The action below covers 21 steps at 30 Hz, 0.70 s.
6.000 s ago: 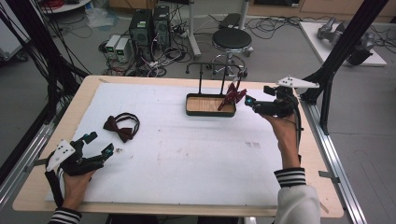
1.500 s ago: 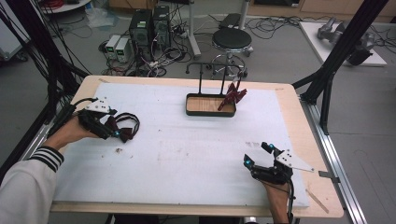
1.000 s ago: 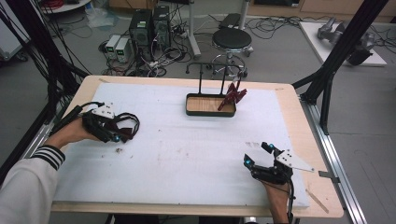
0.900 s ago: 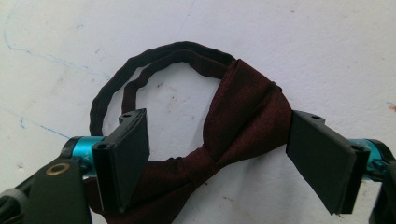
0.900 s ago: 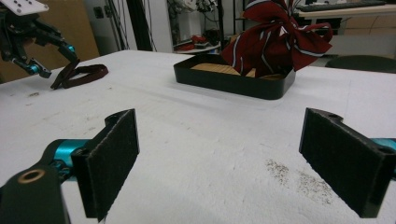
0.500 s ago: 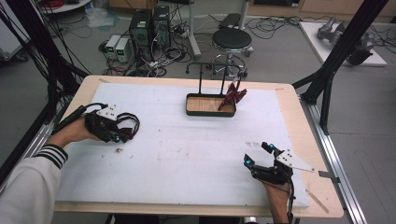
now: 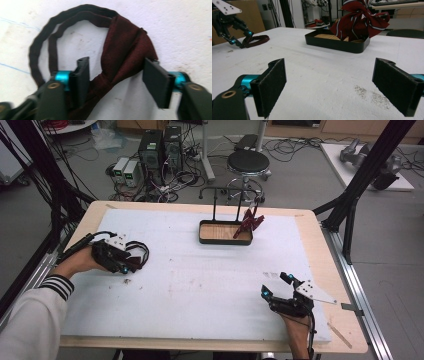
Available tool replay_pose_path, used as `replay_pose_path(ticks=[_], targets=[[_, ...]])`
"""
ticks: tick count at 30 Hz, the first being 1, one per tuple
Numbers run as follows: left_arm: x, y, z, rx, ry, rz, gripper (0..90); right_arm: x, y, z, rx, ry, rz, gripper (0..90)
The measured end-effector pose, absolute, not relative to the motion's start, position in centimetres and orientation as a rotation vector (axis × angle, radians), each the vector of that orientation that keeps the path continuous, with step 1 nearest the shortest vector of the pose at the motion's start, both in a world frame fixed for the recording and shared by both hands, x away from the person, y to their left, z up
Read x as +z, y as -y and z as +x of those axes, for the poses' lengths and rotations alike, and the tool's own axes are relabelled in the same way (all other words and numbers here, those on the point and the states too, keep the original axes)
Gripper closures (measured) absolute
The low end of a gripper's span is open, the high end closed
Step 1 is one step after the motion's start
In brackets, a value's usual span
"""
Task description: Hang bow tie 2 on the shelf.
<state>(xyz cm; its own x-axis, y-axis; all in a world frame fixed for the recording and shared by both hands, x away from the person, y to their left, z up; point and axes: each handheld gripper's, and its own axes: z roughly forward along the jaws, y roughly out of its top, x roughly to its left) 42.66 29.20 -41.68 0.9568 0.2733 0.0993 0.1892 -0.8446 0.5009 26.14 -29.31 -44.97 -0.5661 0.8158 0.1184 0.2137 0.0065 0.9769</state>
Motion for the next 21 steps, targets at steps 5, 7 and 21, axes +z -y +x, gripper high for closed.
replay_pose_path(ticks=[5,7,21], targets=[[-41.6,-29.45,42.73,0.22,-0.361,2.602,49.2,-44.98,29.35,26.18,1.598,-1.795,1.056,11.2],[-41.52,-29.53,42.76,0.217,-0.377,2.608,53.2,-44.98,29.35,26.18,1.599,-1.797,1.058,11.2],[-41.41,-29.05,42.44,0.236,-0.443,2.625,72.2,-44.98,29.31,26.17,1.593,-1.795,1.055,11.3]])
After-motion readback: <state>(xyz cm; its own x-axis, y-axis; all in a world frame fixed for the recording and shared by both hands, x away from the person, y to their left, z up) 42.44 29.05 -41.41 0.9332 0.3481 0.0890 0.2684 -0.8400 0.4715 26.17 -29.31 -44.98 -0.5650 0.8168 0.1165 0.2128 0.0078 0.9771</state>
